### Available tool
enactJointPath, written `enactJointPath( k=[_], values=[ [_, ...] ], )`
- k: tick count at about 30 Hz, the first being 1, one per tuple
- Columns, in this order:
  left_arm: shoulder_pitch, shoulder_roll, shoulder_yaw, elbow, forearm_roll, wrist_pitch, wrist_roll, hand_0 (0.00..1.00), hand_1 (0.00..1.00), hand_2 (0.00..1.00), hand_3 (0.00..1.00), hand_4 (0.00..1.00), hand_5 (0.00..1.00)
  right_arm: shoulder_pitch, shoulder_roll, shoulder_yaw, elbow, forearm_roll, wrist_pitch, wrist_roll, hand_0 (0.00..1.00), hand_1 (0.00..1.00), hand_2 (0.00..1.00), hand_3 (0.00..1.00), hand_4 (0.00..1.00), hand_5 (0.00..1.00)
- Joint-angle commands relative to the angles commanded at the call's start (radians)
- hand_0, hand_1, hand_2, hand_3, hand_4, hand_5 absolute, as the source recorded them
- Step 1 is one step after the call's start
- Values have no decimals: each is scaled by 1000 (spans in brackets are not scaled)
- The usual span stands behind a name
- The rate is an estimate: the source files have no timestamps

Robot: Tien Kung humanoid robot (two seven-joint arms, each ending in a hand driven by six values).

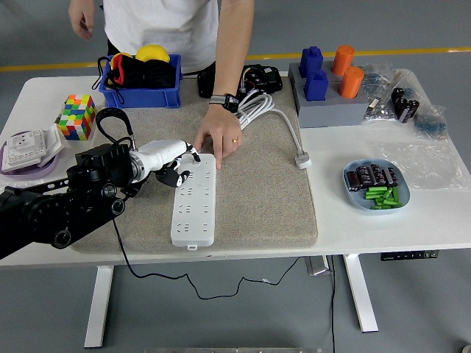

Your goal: Pull the plug out,throw it away,press the button

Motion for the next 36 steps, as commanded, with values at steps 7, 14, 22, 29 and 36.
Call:
enactJointPath(
  k=[7, 14, 22, 29, 36],
  values=[
    [53, 28, -162, -66, 25, 3, -17, 164, 239, 336, 788, 751, 72, 0, 1, 3, 0, -3, 0, 0, 749, 683, 666, 677, 761, 666],
    [160, 65, -417, -159, 65, 62, -65, 387, 566, 575, 809, 764, 210, -2, 3, 5, -1, -5, 1, 0, 749, 683, 666, 676, 761, 665],
    [304, 100, -680, -236, 89, 100, -104, 772, 821, 802, 824, 781, 273, 3, -1, 15, -2, -16, 1, 0, 749, 683, 666, 676, 761, 665],
    [429, 85, -871, -265, 53, 169, -208, 820, 870, 846, 838, 778, 280, 5, 3, 16, -4, -17, 2, -1, 749, 683, 666, 676, 761, 665],
    [510, 84, -955, -250, -6, 169, -239, 871, 922, 908, 874, 778, 377, 11, 0, 24, -3, -20, 1, 0, 749, 683, 666, 677, 761, 665]
  ],
)
